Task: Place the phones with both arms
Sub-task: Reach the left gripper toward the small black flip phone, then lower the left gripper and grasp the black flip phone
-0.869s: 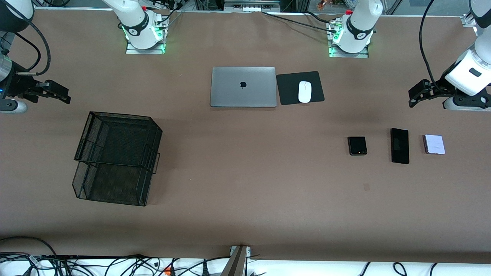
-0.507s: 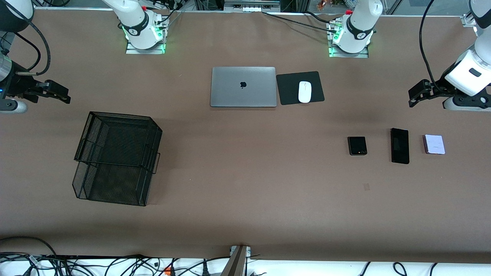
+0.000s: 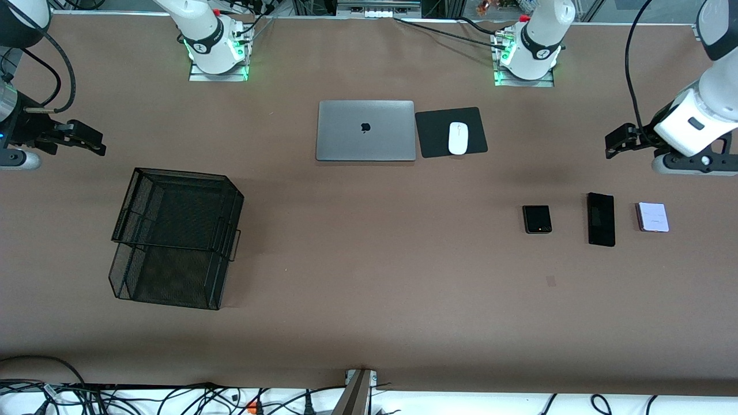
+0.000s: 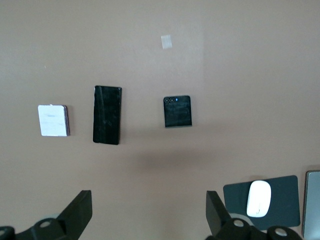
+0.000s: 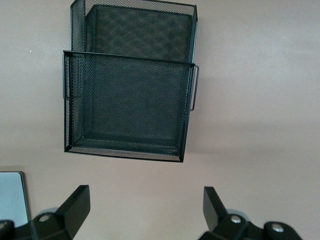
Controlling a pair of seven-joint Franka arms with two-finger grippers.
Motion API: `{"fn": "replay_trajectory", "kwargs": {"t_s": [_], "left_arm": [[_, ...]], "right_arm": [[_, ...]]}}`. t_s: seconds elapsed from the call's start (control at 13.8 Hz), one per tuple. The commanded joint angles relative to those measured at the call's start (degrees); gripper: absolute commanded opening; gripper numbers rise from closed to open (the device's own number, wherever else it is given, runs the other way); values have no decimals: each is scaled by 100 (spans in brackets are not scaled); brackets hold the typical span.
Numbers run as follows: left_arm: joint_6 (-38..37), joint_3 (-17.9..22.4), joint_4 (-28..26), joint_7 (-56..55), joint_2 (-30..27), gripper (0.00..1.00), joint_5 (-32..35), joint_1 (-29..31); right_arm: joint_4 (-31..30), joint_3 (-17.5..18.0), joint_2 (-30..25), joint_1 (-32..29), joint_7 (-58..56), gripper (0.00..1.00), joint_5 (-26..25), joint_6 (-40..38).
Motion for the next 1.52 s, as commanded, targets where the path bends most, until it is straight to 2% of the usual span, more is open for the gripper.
{"fn": "replay_trajectory", "kwargs": {"t_s": [0.0,0.22,0.36,0.51,0.8,0.94,1.3,1.45], "left_arm": [[-173,20,156,87,96,100,-19,-14],[-226,29,147,70,166,100,16,-14],[-532,11,139,105,420,100,16,-40],[-613,-67,147,44,1094,100,-28,-102],[966,-383,77,9,2150,100,-19,-111],[1704,-638,-54,-306,2494,100,-28,-111],[3857,-534,-1081,-378,2820,100,269,108],[3984,-534,-1206,-387,2847,100,665,319]], "right_arm": [[20,36,-60,-40,-23,100,46,-23],[20,36,-60,-40,-23,100,37,-32],[20,36,-60,-40,-23,100,37,-23],[20,36,-51,-40,-23,100,37,-23],[20,36,-51,-40,-23,100,37,-23],[20,36,-51,-40,-23,100,37,-23],[20,36,-51,-40,-23,100,37,-23],[20,36,-51,-40,-23,100,37,-23]]}}
